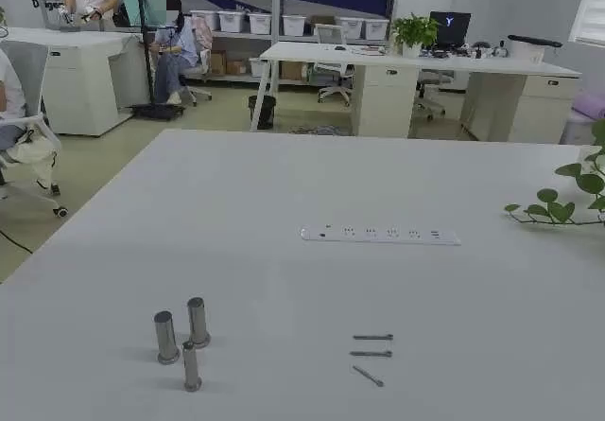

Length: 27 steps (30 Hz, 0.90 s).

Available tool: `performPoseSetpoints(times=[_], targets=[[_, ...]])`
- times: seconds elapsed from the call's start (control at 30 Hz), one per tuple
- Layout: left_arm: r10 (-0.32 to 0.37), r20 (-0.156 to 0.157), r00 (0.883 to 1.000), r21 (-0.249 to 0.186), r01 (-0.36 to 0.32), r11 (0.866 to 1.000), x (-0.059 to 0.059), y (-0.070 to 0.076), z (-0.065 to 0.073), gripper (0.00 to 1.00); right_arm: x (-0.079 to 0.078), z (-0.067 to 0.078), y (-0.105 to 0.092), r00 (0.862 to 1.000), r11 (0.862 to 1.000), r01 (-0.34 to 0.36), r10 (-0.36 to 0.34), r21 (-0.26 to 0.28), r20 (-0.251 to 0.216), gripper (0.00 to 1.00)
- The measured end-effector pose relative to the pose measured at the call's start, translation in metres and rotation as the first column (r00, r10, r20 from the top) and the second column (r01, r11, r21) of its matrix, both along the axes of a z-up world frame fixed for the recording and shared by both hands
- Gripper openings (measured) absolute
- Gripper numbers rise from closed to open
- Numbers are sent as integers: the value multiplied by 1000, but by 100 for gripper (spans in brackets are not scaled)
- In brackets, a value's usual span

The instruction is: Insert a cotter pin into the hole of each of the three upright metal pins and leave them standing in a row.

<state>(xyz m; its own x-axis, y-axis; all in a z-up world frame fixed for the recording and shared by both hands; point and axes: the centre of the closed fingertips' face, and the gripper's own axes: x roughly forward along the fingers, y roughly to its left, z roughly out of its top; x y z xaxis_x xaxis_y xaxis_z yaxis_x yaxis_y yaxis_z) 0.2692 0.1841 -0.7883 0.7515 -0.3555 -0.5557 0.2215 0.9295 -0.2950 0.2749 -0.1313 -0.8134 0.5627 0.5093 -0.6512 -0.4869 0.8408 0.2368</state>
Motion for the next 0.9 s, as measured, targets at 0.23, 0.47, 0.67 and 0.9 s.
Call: performPoseSetpoints(times=[0.23, 0.47, 0.67, 0.9], targets=[[-1, -9, 1000, -9, 1, 1000, -2, -3, -3, 100, -2, -1, -3, 1000, 1000, 8, -8, -4, -4, 97], [-1, -9, 1000, -11, 0, 1000, -1, -4, -2, 100, -2, -1, -5, 1000, 1000, 14, -14, -5, -6, 96], [-14, -15, 1000, -6, 14, 1000, -2, -5, -3, 100, -2, 0, -6, 1000, 1000, 17, -17, -9, -5, 96], [-25, -23, 999, -8, 24, 1000, -2, -6, -5, 99, -3, 2, -3, 1000, 1000, -1, 0, -30, -9, 96]])
